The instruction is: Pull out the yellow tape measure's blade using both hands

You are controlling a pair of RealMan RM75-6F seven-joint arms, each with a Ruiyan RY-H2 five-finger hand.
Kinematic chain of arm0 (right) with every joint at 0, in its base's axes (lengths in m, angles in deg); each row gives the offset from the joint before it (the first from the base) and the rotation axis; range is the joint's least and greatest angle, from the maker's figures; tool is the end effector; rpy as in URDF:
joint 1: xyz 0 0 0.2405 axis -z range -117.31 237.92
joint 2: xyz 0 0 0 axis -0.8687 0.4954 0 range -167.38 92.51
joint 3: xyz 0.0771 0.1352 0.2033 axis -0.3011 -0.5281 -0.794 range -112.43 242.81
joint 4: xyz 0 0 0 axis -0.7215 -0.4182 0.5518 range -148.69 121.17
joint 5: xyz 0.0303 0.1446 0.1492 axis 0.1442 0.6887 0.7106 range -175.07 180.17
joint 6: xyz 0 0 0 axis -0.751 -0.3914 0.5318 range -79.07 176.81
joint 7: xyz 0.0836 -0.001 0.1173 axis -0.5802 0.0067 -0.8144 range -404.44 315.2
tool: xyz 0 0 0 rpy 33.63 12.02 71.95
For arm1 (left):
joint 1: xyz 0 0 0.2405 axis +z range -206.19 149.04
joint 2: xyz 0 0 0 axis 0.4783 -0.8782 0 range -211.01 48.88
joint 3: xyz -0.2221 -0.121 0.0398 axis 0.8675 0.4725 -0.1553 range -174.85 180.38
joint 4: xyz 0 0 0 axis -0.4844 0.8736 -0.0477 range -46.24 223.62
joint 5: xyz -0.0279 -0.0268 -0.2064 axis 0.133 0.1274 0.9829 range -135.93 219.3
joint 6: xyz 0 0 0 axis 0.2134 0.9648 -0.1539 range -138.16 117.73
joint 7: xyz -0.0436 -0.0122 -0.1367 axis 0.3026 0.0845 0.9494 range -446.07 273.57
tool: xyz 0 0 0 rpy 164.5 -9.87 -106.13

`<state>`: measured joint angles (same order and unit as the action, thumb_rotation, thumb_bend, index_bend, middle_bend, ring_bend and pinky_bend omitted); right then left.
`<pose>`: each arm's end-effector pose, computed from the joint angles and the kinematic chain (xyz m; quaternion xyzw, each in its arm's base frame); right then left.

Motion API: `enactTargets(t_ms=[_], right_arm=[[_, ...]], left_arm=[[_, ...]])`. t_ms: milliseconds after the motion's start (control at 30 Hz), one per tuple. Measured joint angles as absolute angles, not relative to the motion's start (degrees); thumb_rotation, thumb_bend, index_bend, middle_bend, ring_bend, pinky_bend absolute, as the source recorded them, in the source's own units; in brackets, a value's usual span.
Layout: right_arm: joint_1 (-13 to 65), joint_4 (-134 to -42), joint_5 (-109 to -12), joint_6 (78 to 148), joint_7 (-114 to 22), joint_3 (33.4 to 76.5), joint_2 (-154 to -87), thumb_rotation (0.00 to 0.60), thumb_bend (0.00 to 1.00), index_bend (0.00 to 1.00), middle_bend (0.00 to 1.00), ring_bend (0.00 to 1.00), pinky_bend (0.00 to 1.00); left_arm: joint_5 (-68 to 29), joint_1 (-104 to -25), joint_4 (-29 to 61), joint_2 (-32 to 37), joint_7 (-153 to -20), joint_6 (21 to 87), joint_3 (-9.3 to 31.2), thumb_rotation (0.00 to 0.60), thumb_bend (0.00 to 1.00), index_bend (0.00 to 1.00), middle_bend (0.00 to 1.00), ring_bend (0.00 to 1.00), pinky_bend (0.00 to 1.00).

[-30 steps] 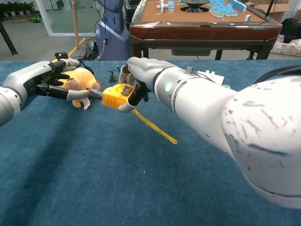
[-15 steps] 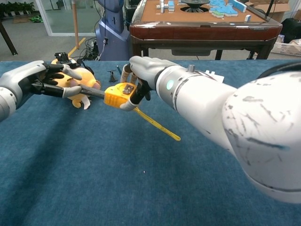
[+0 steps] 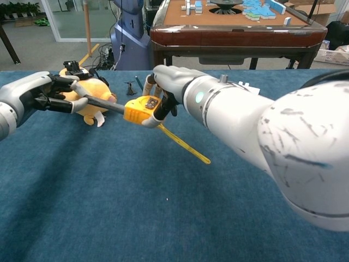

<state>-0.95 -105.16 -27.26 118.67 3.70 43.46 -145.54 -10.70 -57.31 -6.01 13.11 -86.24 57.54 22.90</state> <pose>0.0050 -0.3229 -0.0817 0.7158 -0.4380 0.3586 0.4088 -0.1697 0.3121 0.0007 -0.4263 -0.6403 -0.5112 0.3832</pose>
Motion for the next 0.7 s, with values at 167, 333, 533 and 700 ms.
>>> enactTargets(t_ms=[167,333,533,700], right_arm=[[-1.03,-105.0,-26.86,118.57,3.77,43.37,-145.48,0.6,0.67,0.68,0.68,0.62,0.29],[-1.12,-105.31,-26.69,118.1,4.16,43.59,-144.75,0.6,0.67,0.68,0.68,0.62,0.29],[-0.45,-107.18,-27.43,117.96,4.25,44.56,-142.56,0.6,0.67,0.68,0.68,0.62,0.29],[1.0,-109.85,-28.11,118.08,4.63,46.63,-139.02,0.6,0.67,0.68,0.68,0.62,0.29]], left_arm=[[-10.51,-57.31,-5.66,13.14,-86.14,57.3,22.84,0.6,0.44,0.55,0.03,0.0,0.0],[-10.68,-56.97,-5.42,12.89,-85.4,57.33,22.85,0.6,0.45,0.54,0.04,0.0,0.0],[-12.35,-56.12,-5.32,11.98,-84.11,58.23,22.78,0.6,0.46,0.51,0.04,0.0,0.0],[-14.12,-55.0,-5.15,10.66,-81.77,59.04,22.91,0.6,0.46,0.5,0.04,0.0,0.0]])
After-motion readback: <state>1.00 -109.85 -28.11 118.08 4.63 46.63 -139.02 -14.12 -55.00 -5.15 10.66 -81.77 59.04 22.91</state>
